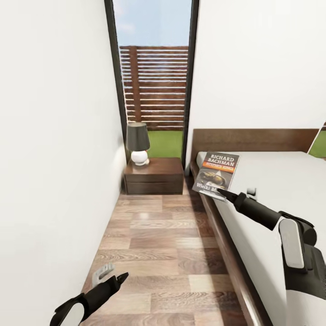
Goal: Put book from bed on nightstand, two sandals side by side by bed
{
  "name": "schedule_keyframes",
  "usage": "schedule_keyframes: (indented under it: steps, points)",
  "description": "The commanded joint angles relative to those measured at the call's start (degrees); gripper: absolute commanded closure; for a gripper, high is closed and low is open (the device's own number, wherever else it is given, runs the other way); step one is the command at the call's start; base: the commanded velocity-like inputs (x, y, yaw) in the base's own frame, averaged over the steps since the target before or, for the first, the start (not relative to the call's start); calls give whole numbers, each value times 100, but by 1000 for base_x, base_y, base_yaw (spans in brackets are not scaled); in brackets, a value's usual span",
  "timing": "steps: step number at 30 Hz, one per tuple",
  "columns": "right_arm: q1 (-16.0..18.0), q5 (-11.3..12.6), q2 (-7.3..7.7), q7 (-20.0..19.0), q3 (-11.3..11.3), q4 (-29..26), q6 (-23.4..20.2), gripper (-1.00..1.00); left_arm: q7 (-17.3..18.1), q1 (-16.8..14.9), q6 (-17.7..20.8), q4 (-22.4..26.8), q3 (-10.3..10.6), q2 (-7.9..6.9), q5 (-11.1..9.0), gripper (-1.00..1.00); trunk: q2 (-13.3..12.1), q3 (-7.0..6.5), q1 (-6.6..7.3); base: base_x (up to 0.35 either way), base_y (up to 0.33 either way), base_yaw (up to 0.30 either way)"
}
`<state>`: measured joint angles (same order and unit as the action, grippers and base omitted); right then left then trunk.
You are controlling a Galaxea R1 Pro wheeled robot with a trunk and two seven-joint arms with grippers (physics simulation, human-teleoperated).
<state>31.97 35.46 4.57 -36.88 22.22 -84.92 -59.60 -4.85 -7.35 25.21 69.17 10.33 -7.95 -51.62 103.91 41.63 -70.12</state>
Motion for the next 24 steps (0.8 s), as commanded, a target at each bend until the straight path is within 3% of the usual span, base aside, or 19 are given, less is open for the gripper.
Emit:
schedule_keyframes:
  steps: [1, 13, 16, 24]
  points:
    - [11, 24, -1, -43, 11, 39, -40, 100, -51, -3, 10, 9, 13, -5, -59, -100, 3, 5, -3, 327, 0, 0]
    - [302, 6, 16, -53, -89, 855, -40, 100, -51, -3, 10, 9, 13, -5, -59, -100, 3, 5, -3, 327, 0, 0]
    - [479, 4, 82, -67, -322, 1330, -40, 100, -54, -3, 10, 9, 13, -5, -57, -100, 3, 5, -3, 327, 0, 0]
    - [564, 5, 132, -75, -721, 1579, -40, 100, -52, -3, 10, -12, 13, -5, -54, -100, 3, 5, -3, 327, 0, 0]
